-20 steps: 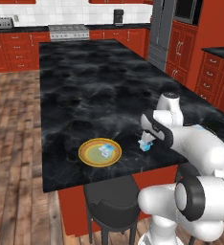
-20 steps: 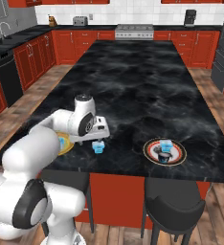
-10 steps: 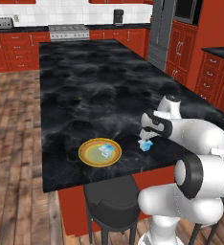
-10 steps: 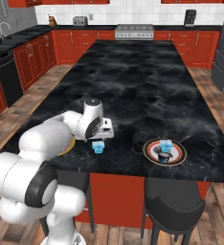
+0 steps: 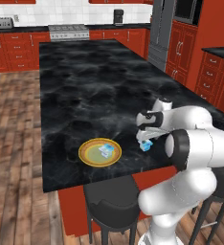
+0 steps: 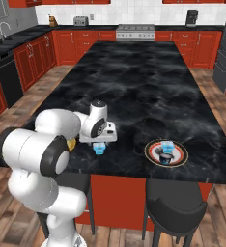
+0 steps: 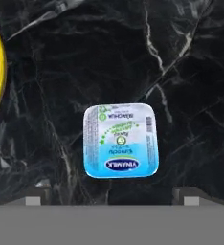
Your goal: Place two yogurt containers on each plate.
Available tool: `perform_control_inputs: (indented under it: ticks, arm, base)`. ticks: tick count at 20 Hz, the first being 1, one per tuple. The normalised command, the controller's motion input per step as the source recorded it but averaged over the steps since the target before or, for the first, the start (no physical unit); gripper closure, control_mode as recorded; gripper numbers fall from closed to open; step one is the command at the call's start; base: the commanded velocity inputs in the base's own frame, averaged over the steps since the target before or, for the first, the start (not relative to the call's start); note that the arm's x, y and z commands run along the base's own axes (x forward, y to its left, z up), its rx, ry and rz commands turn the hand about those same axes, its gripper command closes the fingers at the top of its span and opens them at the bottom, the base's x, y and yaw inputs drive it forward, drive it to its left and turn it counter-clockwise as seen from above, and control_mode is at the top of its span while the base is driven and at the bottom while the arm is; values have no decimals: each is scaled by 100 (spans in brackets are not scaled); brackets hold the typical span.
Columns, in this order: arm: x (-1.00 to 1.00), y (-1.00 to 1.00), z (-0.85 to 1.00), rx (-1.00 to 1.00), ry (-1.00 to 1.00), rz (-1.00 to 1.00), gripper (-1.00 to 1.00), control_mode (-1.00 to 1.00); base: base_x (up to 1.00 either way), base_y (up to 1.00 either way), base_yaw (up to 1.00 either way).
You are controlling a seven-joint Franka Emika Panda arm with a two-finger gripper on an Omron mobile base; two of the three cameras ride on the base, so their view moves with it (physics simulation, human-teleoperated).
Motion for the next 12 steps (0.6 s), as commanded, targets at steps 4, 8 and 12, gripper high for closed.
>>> perform_control_inputs:
  ticks: [4,8,12]
  arm:
    - [40,-14,-36,0,1,3,-100,-100]
    - [44,-2,-40,0,1,2,-100,-100]
    - [17,0,-19,0,0,0,-100,-100]
  base:
    - [0,0,0]
    - [0,0,0]
    - [0,0,0]
